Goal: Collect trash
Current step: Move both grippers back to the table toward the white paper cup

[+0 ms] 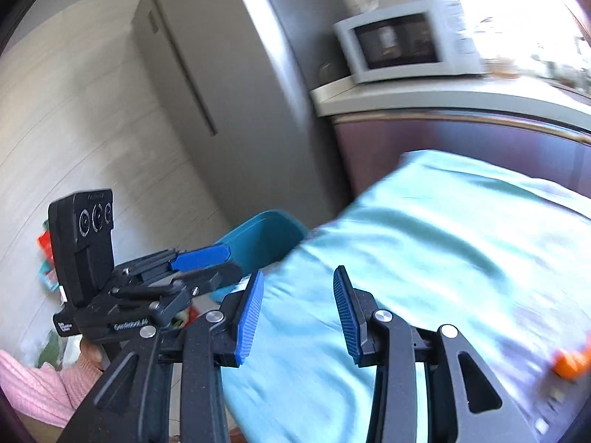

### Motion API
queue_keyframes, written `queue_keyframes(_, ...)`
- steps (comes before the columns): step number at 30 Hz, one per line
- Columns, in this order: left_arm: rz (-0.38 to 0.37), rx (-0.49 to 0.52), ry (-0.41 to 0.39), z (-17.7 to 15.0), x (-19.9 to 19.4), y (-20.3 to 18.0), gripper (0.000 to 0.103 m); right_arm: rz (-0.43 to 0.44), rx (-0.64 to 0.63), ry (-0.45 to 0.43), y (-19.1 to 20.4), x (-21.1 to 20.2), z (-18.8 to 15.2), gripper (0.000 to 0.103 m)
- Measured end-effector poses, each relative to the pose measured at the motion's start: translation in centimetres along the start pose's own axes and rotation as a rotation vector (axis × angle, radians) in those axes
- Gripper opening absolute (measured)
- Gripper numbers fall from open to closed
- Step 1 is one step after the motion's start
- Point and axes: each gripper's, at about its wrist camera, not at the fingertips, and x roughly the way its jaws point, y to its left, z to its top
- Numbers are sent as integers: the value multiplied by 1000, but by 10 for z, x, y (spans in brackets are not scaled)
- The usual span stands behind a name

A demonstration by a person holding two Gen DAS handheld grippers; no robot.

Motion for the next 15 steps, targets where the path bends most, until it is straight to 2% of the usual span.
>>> queue_keyframes(6,-131,90,59,5,40,-74,53,-181,119,-89,-50,-72,-31,37)
queue_keyframes(12,-227,171,94,2,64,-139,53,-392,226,-177,-98,-135,-58,37)
queue_keyframes(15,-266,200,111,8,81,-167,54,-468,288,-219,-122,-164,-72,38)
